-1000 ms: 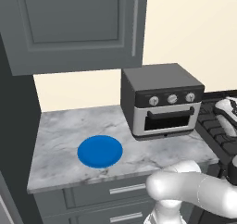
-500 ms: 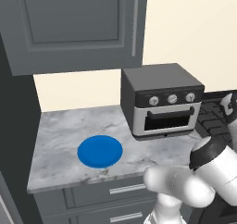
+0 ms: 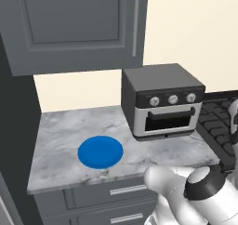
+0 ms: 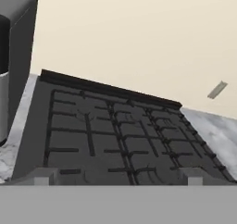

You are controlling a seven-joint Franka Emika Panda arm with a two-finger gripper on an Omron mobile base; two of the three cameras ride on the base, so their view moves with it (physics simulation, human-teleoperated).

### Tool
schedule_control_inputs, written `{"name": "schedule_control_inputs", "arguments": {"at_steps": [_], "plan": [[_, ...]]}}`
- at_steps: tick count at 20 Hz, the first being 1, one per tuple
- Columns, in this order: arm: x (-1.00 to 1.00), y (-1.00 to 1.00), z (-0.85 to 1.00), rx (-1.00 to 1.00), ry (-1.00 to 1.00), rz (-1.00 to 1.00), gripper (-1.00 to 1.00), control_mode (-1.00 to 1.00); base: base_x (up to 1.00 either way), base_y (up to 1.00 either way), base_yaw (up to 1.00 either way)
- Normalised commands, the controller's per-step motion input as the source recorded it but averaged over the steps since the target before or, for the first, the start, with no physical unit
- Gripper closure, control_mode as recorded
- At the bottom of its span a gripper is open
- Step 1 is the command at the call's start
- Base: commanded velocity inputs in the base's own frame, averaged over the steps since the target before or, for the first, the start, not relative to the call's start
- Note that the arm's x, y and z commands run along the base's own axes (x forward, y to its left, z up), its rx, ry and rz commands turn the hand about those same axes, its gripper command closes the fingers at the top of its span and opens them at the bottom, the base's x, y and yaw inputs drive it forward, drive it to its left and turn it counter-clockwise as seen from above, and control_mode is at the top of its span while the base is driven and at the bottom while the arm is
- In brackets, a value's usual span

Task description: Pull the toaster oven rack outwards. Pick up the baguette from the plate and place it on the toaster oven rack. Close the toaster oven door fully and set the temperature to the lowest setting.

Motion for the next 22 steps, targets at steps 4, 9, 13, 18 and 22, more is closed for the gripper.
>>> {"name": "schedule_control_inputs", "arguments": {"at_steps": [4, 9, 13, 18, 22], "plan": [[-0.53, 0.28, 0.0, 0.0, 0.06, 0.26, -1.0, -1.0, 0.0, 0.0, 0.0], [-0.26, 0.53, 0.0, 0.0, 0.0, 0.25, -1.0, -1.0, 0.0, 0.0, 0.0], [-0.13, 0.52, -0.01, 0.0, 0.0, 0.24, -1.0, -1.0, 0.0, 0.0, 0.0], [-0.12, 0.36, 0.0, 0.04, -0.07, 0.19, -1.0, -1.0, 0.0, 0.0, 0.0], [-0.16, 0.16, 0.0, 0.12, -0.17, 0.12, -1.0, -1.0, 0.0, 0.0, 0.0]]}}
